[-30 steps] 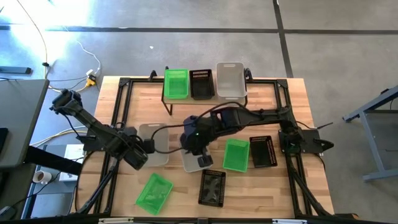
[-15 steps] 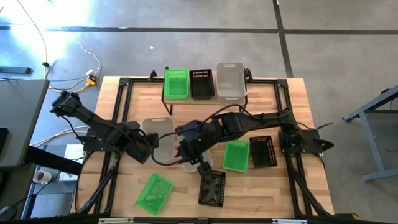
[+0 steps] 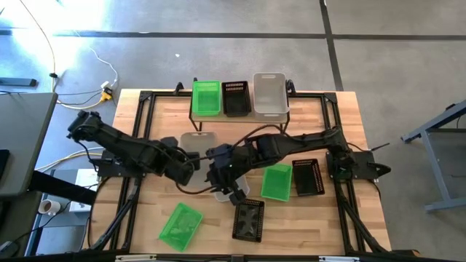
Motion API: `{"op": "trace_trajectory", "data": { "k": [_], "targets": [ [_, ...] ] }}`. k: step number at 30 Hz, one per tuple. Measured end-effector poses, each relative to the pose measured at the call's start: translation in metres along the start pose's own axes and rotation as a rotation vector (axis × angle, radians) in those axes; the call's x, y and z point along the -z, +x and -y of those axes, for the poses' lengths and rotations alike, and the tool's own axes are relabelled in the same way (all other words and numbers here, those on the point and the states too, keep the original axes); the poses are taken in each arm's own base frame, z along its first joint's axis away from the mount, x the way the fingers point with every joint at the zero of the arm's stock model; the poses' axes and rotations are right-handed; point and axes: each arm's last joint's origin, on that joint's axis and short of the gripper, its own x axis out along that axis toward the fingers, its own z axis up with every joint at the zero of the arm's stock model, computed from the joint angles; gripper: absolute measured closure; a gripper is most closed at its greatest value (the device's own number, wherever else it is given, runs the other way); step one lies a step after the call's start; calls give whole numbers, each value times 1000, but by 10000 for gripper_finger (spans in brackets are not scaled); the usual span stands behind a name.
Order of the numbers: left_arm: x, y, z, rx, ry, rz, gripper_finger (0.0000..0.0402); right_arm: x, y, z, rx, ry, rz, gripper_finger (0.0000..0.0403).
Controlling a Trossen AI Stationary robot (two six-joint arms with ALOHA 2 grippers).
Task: Stack baskets on shelf by color
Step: Stack the left gray bin on top of the gray bin on the shelf
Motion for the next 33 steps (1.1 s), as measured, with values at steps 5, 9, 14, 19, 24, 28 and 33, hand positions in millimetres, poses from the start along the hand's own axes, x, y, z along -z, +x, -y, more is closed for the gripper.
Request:
{"op": "trace_trajectory", "data": {
  "k": [5,9,14,19,24,28,33],
  "targets": [
    [-4,-2,7,-18,9,25,401,7,9,-2,44,8,-56,252],
    [-4,-2,7,-15,8,30,401,7,9,-4,70,-1,-67,252],
    [-5,-2,6,-31,5,36,401,7,9,-6,81,28,-69,252],
    [-8,-2,5,-45,-30,14,401,4,11,-18,160,-39,-95,252],
    [-12,0,7,-77,-39,-38,401,-1,13,-37,174,-105,-103,252],
    [-16,2,11,-64,-30,-55,401,-4,14,-52,186,-157,-107,252],
    [-16,3,19,11,-24,-93,401,-6,14,-52,199,-212,-94,252]
  ]
}}
